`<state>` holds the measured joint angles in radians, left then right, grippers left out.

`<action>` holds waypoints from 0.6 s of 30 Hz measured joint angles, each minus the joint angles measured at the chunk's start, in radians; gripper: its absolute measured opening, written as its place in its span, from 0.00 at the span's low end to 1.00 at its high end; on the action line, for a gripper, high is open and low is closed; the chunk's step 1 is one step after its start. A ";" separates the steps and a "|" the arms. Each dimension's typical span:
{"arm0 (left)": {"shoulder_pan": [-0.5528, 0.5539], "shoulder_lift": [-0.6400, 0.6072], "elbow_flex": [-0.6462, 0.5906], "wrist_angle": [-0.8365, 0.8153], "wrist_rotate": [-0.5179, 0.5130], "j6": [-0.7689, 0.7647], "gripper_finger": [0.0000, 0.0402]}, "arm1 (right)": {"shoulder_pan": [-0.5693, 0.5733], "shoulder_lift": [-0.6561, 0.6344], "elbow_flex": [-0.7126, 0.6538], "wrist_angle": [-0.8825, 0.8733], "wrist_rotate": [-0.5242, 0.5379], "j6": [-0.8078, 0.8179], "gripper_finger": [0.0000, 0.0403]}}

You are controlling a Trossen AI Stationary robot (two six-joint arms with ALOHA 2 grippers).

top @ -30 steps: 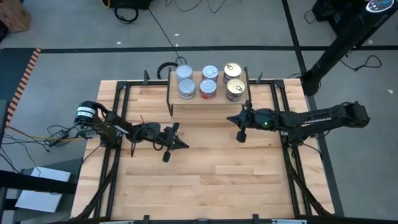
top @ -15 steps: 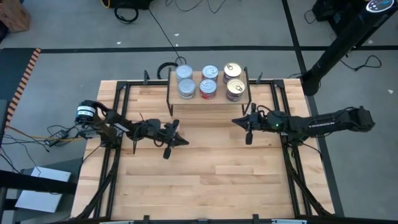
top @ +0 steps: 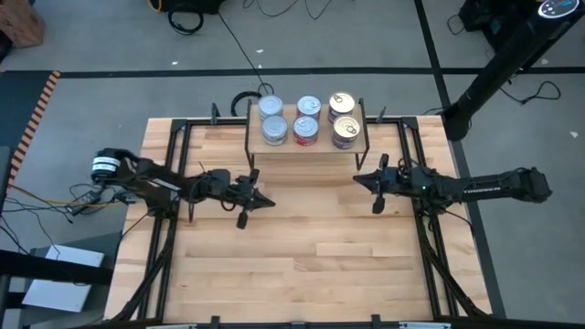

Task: Stack canned seafood by type on shelf
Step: Return to Home Position

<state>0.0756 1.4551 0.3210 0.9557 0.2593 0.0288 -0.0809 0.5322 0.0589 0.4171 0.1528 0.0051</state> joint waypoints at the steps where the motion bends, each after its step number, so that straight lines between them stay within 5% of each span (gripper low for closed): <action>1: 0.000 -0.015 0.000 -0.008 -0.003 0.009 0.01 | -0.001 -0.023 -0.015 -0.001 0.001 0.001 0.01; 18: 0.081 -0.296 -0.194 -0.010 -0.014 -0.013 0.01 | 0.004 -0.219 -0.053 -0.131 0.006 -0.005 0.00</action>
<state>0.1567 1.1594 0.1266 0.9459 0.2448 0.0158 -0.0772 0.3132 0.0059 0.2866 0.1585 -0.0001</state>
